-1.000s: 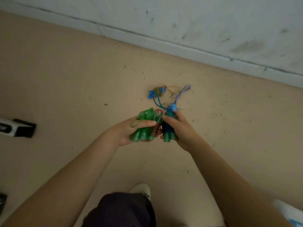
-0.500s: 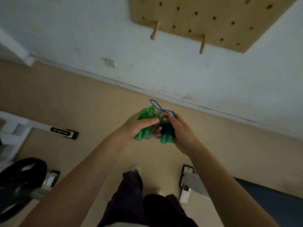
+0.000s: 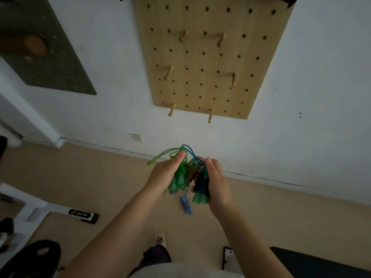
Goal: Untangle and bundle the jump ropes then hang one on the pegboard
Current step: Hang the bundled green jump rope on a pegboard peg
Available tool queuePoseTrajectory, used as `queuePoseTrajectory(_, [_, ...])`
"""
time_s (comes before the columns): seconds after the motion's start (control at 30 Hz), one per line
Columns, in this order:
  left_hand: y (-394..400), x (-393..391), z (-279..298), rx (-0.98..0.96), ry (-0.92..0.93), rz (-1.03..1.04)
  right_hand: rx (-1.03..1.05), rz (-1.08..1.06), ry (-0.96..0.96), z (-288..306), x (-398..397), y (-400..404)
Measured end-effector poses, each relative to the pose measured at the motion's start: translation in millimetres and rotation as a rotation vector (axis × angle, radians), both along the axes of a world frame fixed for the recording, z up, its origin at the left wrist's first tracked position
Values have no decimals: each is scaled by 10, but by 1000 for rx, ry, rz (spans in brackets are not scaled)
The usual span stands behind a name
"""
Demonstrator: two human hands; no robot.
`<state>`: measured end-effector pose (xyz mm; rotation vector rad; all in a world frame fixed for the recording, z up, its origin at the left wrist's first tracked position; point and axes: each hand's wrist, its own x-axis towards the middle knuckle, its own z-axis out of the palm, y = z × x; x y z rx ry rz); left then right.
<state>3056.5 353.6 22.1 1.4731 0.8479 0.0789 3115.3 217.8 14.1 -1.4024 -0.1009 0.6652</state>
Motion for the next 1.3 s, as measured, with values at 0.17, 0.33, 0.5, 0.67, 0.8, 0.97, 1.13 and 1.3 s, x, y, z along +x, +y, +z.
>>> queuePoseTrajectory(0.17, [108,93,236,-13,-140,-76,82,-20,-80,175,64,8])
queuePoseTrajectory(0.33, [318,270,346,3,-138,-218,117,-8,-122,283,210,194])
queuePoseTrajectory(0.5, [772,539,134,-6,-219,-177,93,33,-115,210,504,620])
queuePoseTrajectory(0.67, [1675,1069,-221,-179,-338,60,86,107,-132,90,1145,1432])
queuePoseTrajectory(0.8, [2572,1590,-255,-319,-451,140,-67,102,-212,89,1733,2222])
queuePoseTrajectory(0.97, [3367,2178,-112,-364,-483,79,-206,76,-265,109,2307,3047])
queuePoseTrajectory(1.13, [3800,2663,-84,-372,-477,57,-238,90,-302,64,2671,3535])
queuePoseTrajectory(1.3, [3885,2937,-127,-398,-439,18,-229,28,-289,-19,2932,3684])
